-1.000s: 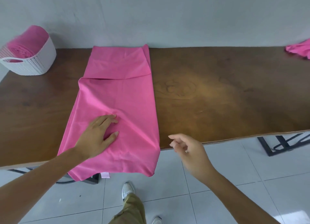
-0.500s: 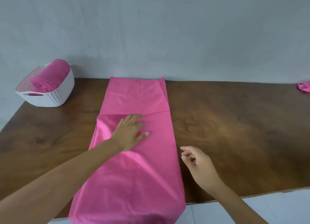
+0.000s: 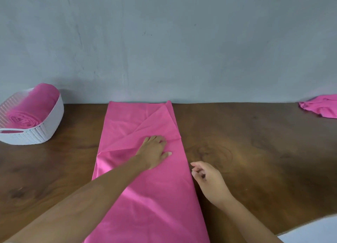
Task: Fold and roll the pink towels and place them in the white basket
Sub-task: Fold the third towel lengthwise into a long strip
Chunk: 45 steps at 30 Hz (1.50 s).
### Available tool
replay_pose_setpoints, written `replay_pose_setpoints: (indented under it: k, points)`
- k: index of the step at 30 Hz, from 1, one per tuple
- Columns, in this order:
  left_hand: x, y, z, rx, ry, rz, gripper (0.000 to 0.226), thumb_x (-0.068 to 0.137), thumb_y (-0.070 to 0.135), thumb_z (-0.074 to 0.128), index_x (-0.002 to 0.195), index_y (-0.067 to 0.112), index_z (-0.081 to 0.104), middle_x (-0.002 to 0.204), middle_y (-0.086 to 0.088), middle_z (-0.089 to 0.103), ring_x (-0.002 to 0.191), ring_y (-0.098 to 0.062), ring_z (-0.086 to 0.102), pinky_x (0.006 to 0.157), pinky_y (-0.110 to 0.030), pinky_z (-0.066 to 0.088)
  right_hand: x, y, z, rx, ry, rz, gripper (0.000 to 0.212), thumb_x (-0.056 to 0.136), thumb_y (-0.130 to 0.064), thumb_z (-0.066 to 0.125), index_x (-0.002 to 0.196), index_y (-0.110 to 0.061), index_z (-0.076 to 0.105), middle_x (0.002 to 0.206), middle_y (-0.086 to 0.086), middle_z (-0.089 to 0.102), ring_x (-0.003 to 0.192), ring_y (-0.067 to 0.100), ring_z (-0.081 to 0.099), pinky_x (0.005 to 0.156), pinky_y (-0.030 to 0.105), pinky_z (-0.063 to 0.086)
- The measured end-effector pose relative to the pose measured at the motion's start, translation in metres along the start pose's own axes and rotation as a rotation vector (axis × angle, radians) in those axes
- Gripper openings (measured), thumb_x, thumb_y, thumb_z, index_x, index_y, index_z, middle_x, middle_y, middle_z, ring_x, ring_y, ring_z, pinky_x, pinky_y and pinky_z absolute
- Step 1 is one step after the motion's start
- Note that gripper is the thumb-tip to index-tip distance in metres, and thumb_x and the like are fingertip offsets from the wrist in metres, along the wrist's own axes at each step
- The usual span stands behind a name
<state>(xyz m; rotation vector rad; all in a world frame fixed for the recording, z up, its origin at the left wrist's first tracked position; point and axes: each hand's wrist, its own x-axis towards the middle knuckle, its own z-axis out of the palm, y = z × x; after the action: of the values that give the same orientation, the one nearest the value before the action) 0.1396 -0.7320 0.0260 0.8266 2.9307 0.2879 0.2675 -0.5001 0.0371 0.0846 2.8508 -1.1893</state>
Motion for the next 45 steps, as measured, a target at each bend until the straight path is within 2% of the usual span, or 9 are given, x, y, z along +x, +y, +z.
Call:
replay_pose_setpoints:
  k: [4, 7, 11, 16, 23, 34, 36, 39, 45]
  points:
    - [0.0, -0.006, -0.017, -0.346, 0.298, 0.025, 0.038, 0.1, 0.042, 0.056, 0.117, 0.012, 0.07, 0.119, -0.004, 0.066, 0.108, -0.02, 0.063, 0.101, -0.039, 0.048, 0.023, -0.008, -0.015, -0.037, 0.004, -0.011, 0.028, 0.101, -0.025, 0.057, 0.127, -0.033, 0.061, 0.105, -0.016, 0.065, 0.092, -0.001, 0.062, 0.082, 0.018, 0.049]
    - [-0.001, -0.009, -0.039, -0.539, 0.441, -0.018, 0.014, 0.089, 0.029, 0.076, 0.088, 0.017, 0.068, 0.09, 0.005, 0.065, 0.082, -0.01, 0.06, 0.079, -0.029, 0.051, 0.05, -0.016, -0.026, -0.078, 0.032, 0.0, 0.036, 0.101, -0.023, 0.058, 0.137, -0.026, 0.056, 0.106, -0.017, 0.064, 0.091, -0.001, 0.062, 0.081, 0.013, 0.047]
    - [-0.001, -0.02, -0.062, -0.647, 0.505, -0.092, 0.031, 0.074, 0.029, 0.089, 0.075, 0.017, 0.061, 0.072, 0.012, 0.057, 0.064, -0.004, 0.049, 0.06, -0.014, 0.038, 0.101, -0.04, -0.032, -0.127, 0.087, -0.07, 0.063, 0.097, -0.023, 0.064, 0.153, -0.024, 0.035, 0.127, -0.013, 0.054, 0.093, 0.002, 0.059, 0.085, 0.017, 0.047]
    - [-0.001, -0.038, -0.07, -0.729, 0.513, -0.143, 0.037, 0.071, 0.024, 0.091, 0.073, 0.018, 0.055, 0.061, 0.014, 0.05, 0.058, -0.006, 0.043, 0.054, -0.017, 0.035, 0.176, -0.077, -0.028, -0.321, -0.027, -0.276, 0.077, 0.093, -0.018, 0.069, 0.157, -0.028, 0.026, 0.151, 0.0, 0.036, 0.131, 0.019, 0.046, 0.108, 0.039, 0.045]
    - [-0.006, -0.068, -0.068, -0.813, 0.432, -0.077, 0.036, 0.085, 0.011, 0.08, 0.083, 0.017, 0.045, 0.064, 0.013, 0.043, 0.059, -0.007, 0.038, 0.056, -0.019, 0.034, 0.253, -0.081, -0.019, -0.797, -0.273, -0.334, 0.077, 0.09, -0.014, 0.069, 0.156, -0.027, 0.032, 0.164, -0.003, 0.016, 0.145, 0.025, 0.018, 0.111, 0.044, 0.041]
    - [-0.006, -0.128, -0.078, -0.935, 0.257, -0.187, 0.066, 0.09, -0.002, 0.069, 0.136, 0.034, 0.039, 0.076, 0.002, 0.043, 0.062, -0.006, 0.047, 0.056, -0.032, 0.045, 0.294, -0.073, -0.011, -1.0, -0.192, -0.374, 0.046, 0.099, -0.027, 0.055, 0.143, -0.018, 0.046, 0.139, 0.005, 0.046, 0.133, 0.026, 0.035, 0.103, 0.042, 0.044]
    - [-0.002, -0.136, -0.079, -0.845, 0.244, -0.194, 0.058, 0.089, -0.007, 0.066, 0.133, 0.027, 0.048, 0.089, 0.008, 0.051, 0.061, 0.002, 0.051, 0.058, -0.014, 0.042, 0.296, -0.073, -0.009, -1.005, -0.152, -0.385, 0.043, 0.1, -0.027, 0.054, 0.142, -0.017, 0.048, 0.133, 0.005, 0.05, 0.129, 0.025, 0.039, 0.1, 0.041, 0.045]
    - [0.009, -0.15, -0.079, -0.694, 0.288, -0.258, 0.039, 0.088, -0.006, 0.063, 0.116, 0.019, 0.062, 0.106, 0.018, 0.061, 0.064, 0.003, 0.054, 0.063, -0.009, 0.04, 0.299, -0.074, -0.007, -1.003, -0.119, -0.389, 0.037, 0.101, -0.028, 0.053, 0.136, -0.014, 0.053, 0.129, 0.004, 0.052, 0.125, 0.024, 0.043, 0.098, 0.04, 0.046]
    - [0.036, -0.183, -0.074, -0.699, 0.448, -0.478, 0.005, 0.092, 0.027, 0.072, 0.088, 0.025, 0.074, 0.094, 0.001, 0.073, 0.086, -0.019, 0.063, 0.079, -0.034, 0.052, 0.304, -0.079, -0.006, -0.889, -0.057, -0.415, 0.032, 0.1, -0.027, 0.057, 0.127, -0.011, 0.061, 0.133, 0.004, 0.045, 0.124, 0.023, 0.04, 0.097, 0.042, 0.047]
